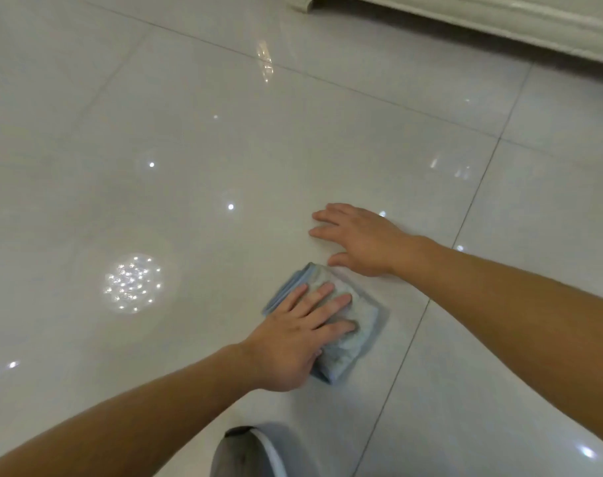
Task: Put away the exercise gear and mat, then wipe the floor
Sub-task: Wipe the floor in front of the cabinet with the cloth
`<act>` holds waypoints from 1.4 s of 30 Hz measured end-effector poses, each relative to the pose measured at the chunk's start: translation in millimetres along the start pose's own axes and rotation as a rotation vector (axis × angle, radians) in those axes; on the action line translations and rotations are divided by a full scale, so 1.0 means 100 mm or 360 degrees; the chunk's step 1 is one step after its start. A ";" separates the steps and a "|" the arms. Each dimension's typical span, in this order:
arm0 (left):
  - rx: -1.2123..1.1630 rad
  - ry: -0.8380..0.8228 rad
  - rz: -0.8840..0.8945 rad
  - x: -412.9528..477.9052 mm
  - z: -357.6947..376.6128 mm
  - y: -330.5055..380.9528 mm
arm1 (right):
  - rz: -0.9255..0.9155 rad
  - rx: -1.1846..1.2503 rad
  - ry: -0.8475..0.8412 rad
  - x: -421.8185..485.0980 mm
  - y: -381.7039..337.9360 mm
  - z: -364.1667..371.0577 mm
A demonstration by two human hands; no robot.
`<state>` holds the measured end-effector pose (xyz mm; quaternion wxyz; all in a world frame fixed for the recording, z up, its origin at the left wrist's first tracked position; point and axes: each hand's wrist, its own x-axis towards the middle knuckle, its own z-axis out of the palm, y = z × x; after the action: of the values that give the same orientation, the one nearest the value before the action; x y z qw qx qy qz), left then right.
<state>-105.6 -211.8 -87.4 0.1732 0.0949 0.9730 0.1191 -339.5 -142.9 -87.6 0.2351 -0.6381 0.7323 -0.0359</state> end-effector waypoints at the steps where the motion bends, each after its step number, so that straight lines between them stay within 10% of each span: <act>1: -0.0005 -0.0012 0.0007 0.03 -0.01 0.04 | 0.0000 0.0013 0.0000 -0.01 0.00 0.01; 42: -0.0096 -0.0298 0.0372 0.24 -0.16 0.00 | 0.0630 0.0179 -0.0112 -0.75 -0.20 0.08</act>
<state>-133.5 -209.7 -80.8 0.2508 0.2131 0.9309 0.1583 -311.9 -73.0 -65.2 0.2983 -0.4686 0.8315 -0.0074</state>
